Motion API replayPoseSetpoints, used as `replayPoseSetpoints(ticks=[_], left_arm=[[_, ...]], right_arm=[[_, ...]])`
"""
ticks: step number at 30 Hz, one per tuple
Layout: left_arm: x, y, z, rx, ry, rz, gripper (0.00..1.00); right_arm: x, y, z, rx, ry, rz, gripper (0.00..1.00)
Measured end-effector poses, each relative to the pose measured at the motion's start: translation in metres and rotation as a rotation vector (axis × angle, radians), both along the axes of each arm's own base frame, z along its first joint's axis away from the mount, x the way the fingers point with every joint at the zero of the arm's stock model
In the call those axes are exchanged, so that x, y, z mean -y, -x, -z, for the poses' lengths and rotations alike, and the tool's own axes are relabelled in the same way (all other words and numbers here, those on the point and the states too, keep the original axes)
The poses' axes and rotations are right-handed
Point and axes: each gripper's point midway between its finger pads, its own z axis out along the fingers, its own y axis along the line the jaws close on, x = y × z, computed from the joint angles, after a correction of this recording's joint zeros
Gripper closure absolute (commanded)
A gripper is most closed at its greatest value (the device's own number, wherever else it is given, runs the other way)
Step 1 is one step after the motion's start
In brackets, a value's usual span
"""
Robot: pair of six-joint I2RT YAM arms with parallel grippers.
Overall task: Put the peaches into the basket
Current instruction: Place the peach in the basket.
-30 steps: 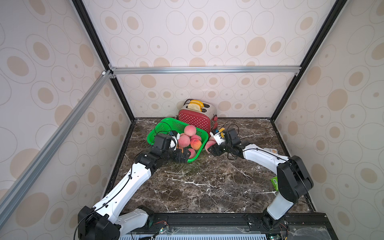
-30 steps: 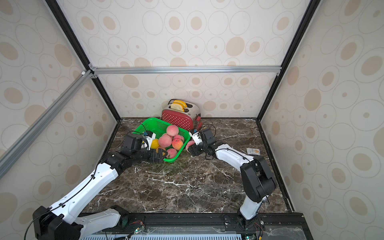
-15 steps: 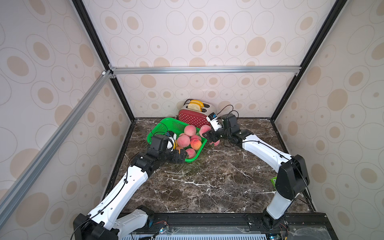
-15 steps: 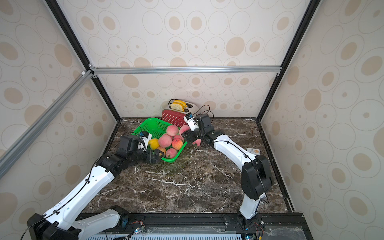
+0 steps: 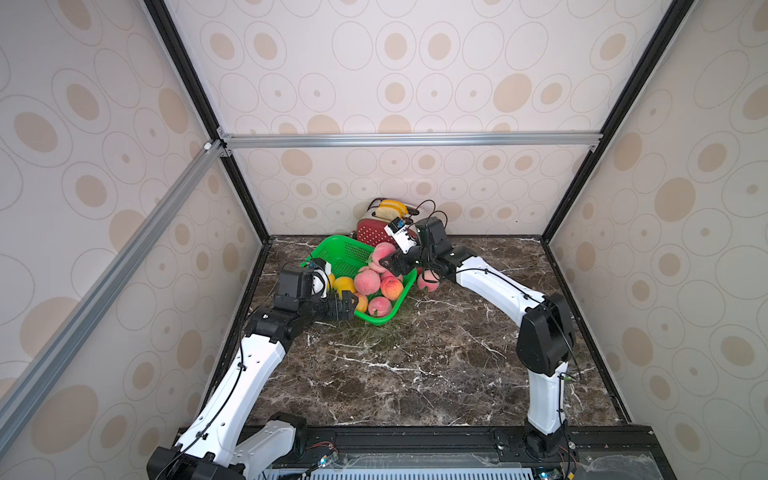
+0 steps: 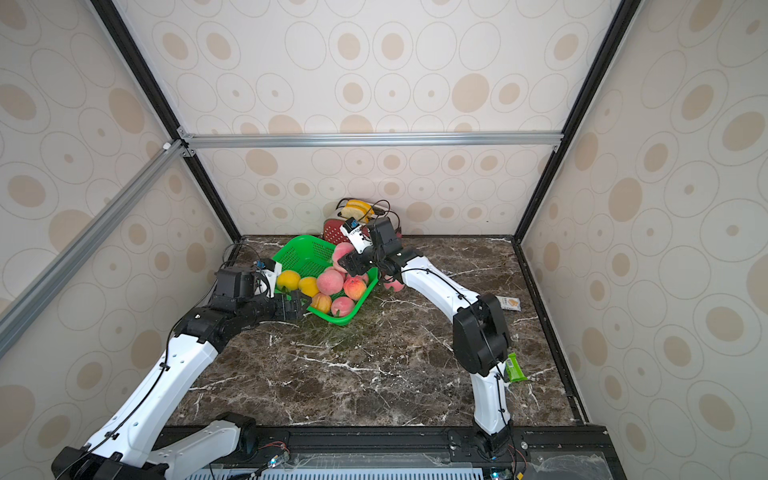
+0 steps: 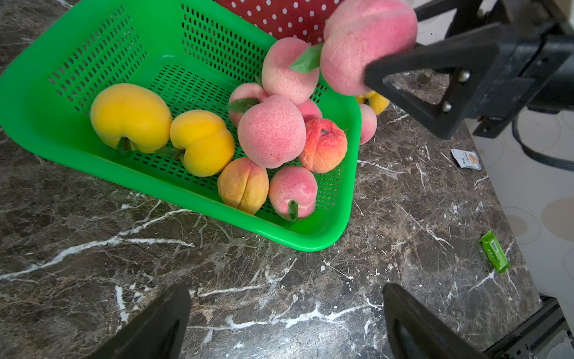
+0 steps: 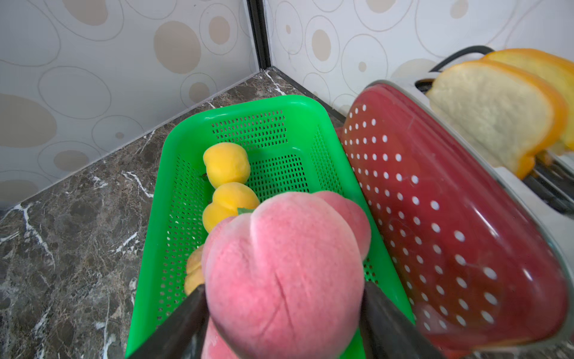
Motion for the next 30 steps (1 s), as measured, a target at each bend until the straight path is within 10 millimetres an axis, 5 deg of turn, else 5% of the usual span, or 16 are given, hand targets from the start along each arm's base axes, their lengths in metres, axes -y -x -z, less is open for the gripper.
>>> replayPoseSetpoints(ticks=[5,13,30], left_arm=[[0.000,0.009,0.009,0.007,0.027,-0.003,0.01],[-0.005,0.015,-0.018,0.121,0.052,-0.026,0.01],[-0.007,0.014,-0.006,0.104,0.064,-0.054,0.01]], right_arm=[[-0.033,0.003,0.011,0.020,-0.012,-0.064,0.25],[-0.072,0.012,0.032,0.042,0.007,-0.143,0.24],[-0.092,-0.013,0.051,0.071,0.087,-0.128,0.22]])
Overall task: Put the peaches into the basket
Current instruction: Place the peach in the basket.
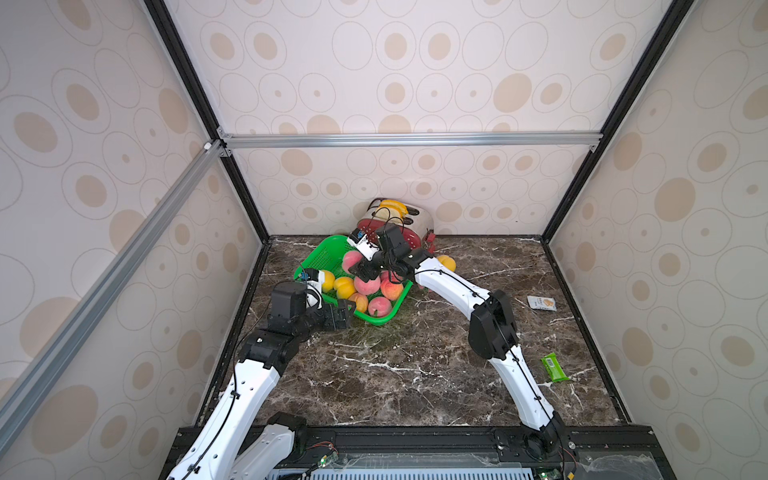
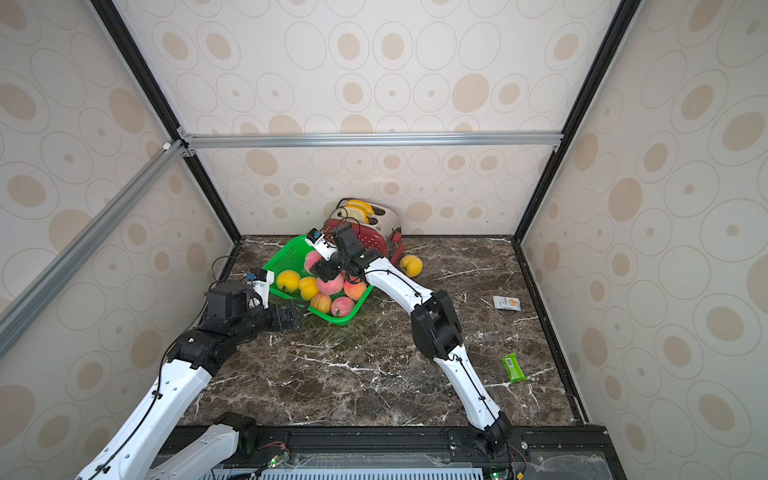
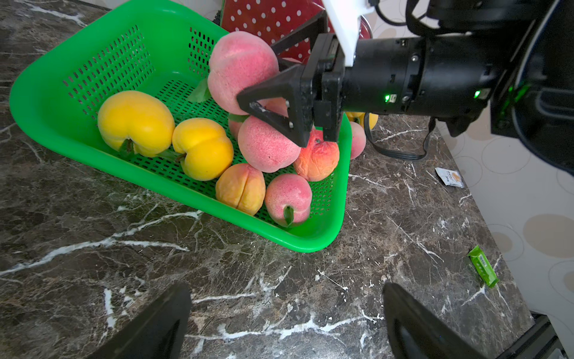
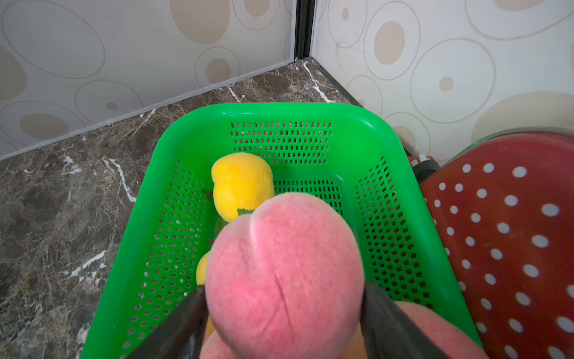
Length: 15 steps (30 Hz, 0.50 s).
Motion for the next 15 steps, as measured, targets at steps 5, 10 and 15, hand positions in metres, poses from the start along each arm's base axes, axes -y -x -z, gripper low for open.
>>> replayPoseSetpoints(ticks=[5,10,15], left_arm=[[-0.0012,-0.0004,-0.0027,0.011,0.002,-0.009,0.01],[-0.0008,-0.0018,-0.0033,0.015,0.014,-0.016,0.01],[-0.0004,-0.0036,-0.0036,0.018,0.016,-0.017,0.01]], right_arm=[[-0.0008,-0.0050,-0.0043,0.019,0.010,0.012,0.21],[0.0027,-0.0062,0.0000,0.020,0.035,0.024,0.20],[0.0052,-0.0070,0.0027,0.023,0.052,0.031,0.20]])
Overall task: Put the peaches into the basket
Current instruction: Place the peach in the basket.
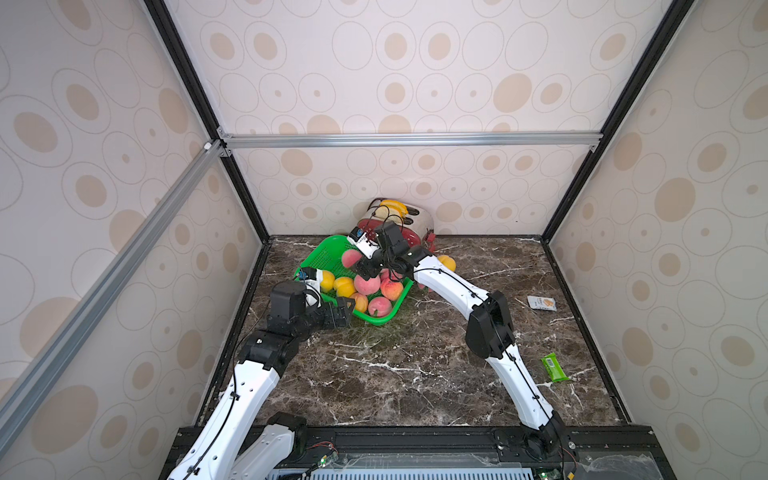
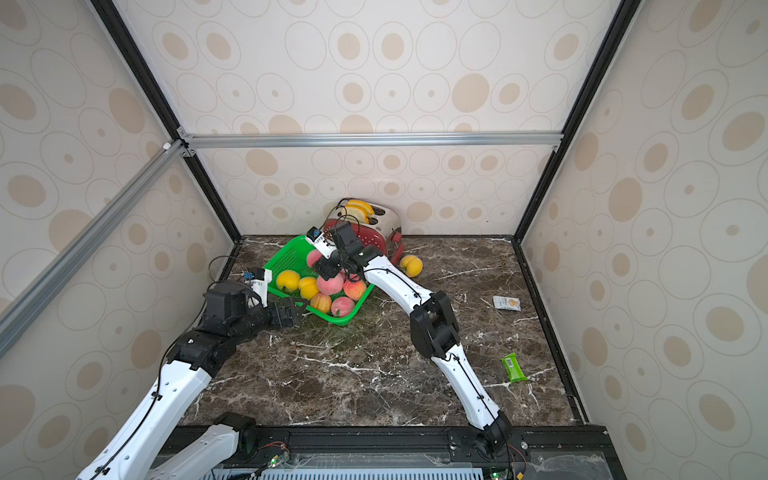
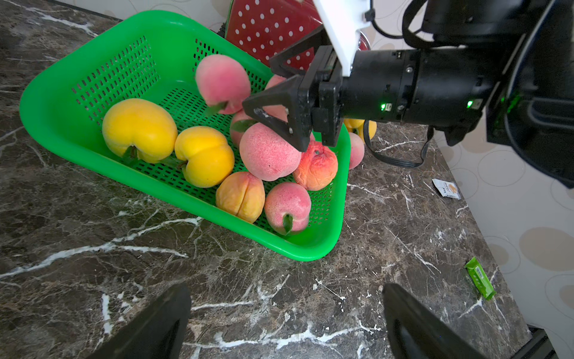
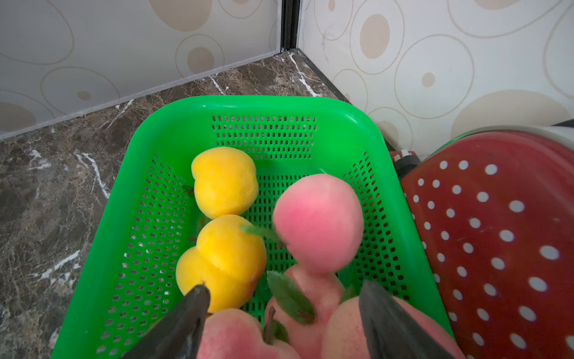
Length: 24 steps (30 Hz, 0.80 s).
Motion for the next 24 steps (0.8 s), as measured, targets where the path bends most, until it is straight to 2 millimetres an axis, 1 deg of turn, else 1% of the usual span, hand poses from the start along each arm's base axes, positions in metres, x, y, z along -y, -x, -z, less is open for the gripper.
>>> replayPoseSetpoints(ticks=[11,15,16,19,21,24], left_arm=[[0.000,0.000,0.000,-0.001,-0.001,0.000,0.01],[0.000,0.000,0.001,-0.002,-0.002,-0.001,0.01],[0.000,0.000,0.001,-0.003,-0.002,-0.001,0.01],[0.000,0.000,0.002,-0.006,-0.002,0.000,0.01],[0.000,0.000,0.002,-0.008,-0.003,0.001,0.01],[0.001,0.000,0.004,-0.016,-0.005,0.005,0.01]], right_arm=[[0.003,0.001,0.005,-0.006,0.016,0.009,0.20],[0.016,0.011,0.020,-0.038,0.056,0.016,0.18],[0.019,0.014,0.019,-0.036,0.057,0.017,0.17],[0.034,0.023,0.010,-0.024,0.071,0.032,0.15],[0.046,0.031,-0.002,-0.010,0.071,0.044,0.14],[0.065,0.042,-0.026,0.021,0.046,0.059,0.13]])
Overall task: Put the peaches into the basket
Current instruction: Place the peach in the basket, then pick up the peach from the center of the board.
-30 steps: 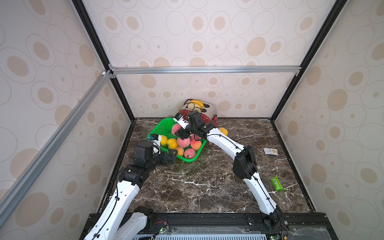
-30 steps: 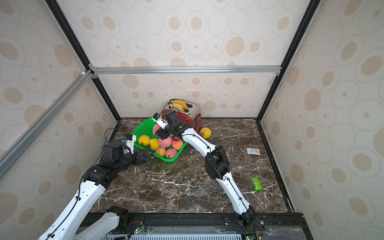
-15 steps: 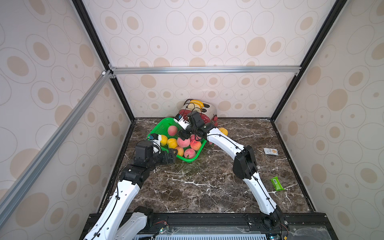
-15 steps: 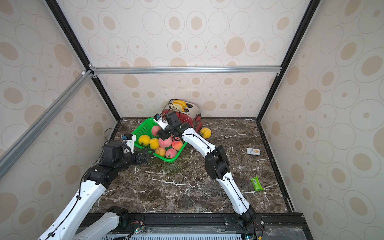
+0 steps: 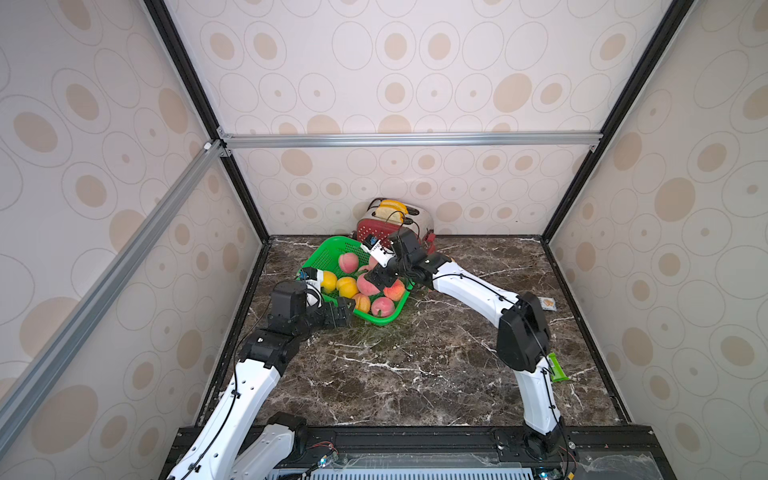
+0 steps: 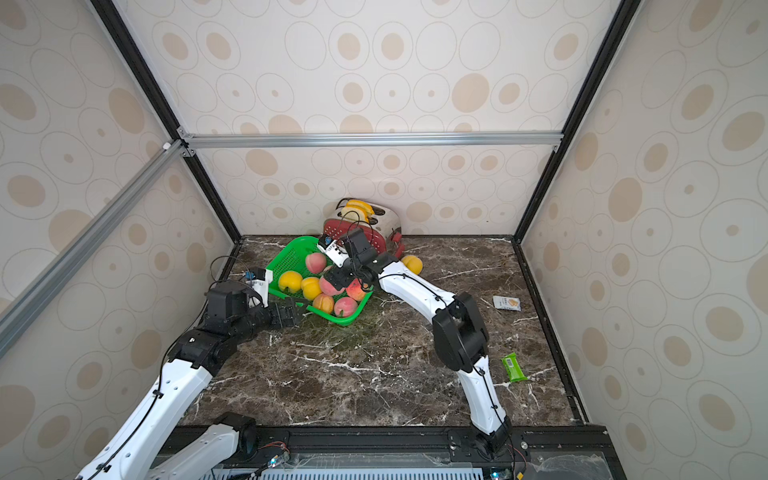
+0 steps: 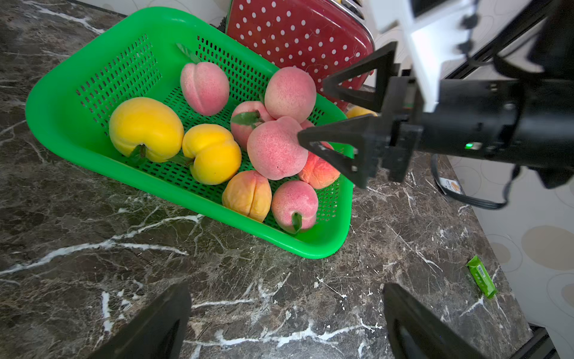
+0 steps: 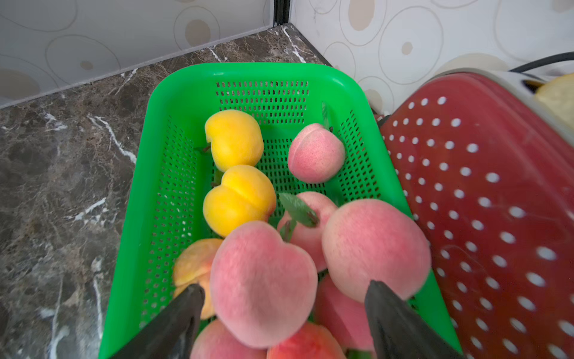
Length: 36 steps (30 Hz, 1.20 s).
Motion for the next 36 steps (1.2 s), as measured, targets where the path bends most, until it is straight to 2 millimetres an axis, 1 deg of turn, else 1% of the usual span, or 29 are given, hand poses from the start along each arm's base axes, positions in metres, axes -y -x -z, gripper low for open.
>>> replayPoseSetpoints(ticks=[2,4,7,10,12,15,19,22,23,25,27,29,32,36], left_arm=[[0.001,0.000,0.003,-0.012,-0.001,0.005,0.01],[0.002,0.000,0.006,-0.026,0.000,0.010,0.01],[0.005,0.001,0.011,-0.046,-0.003,0.021,0.01],[0.011,0.003,0.018,-0.069,-0.017,0.042,0.01],[0.021,0.005,0.023,-0.087,-0.031,0.071,0.01],[0.037,0.008,0.030,-0.114,-0.048,0.122,0.01],[0.059,0.006,0.037,-0.136,-0.071,0.175,0.01],[0.083,0.004,0.039,-0.141,-0.090,0.226,0.01],[0.091,0.002,0.039,-0.139,-0.094,0.238,0.01],[0.101,-0.002,0.038,-0.132,-0.089,0.248,0.01],[0.104,-0.006,0.037,-0.124,-0.083,0.242,0.01],[0.104,-0.009,0.035,-0.115,-0.078,0.228,0.01],[0.101,-0.012,0.034,-0.106,-0.085,0.207,0.01],[0.096,-0.012,0.030,-0.089,-0.097,0.184,0.01]], right_arm=[[0.013,0.006,-0.014,0.022,-0.021,0.013,0.12],[0.025,0.011,-0.024,0.034,-0.038,0.030,0.12],[0.044,0.018,-0.027,0.029,-0.058,0.057,0.12],[0.068,0.023,-0.023,0.000,-0.072,0.102,0.11],[0.087,0.025,-0.019,-0.026,-0.083,0.142,0.10],[0.122,0.023,-0.015,-0.062,-0.102,0.220,0.09],[0.173,0.013,-0.009,-0.119,-0.141,0.343,0.06],[0.209,0.004,0.002,-0.159,-0.150,0.439,0.04],[0.220,0.001,0.007,-0.173,-0.146,0.470,0.03],[0.235,-0.005,0.016,-0.201,-0.134,0.517,0.02],[0.244,-0.013,0.024,-0.230,-0.119,0.549,0.01],[0.246,-0.026,0.033,-0.259,-0.108,0.573,0.00],[0.239,-0.044,0.052,-0.307,-0.098,0.581,0.00],[0.228,-0.054,0.080,-0.383,-0.087,0.574,0.00]])
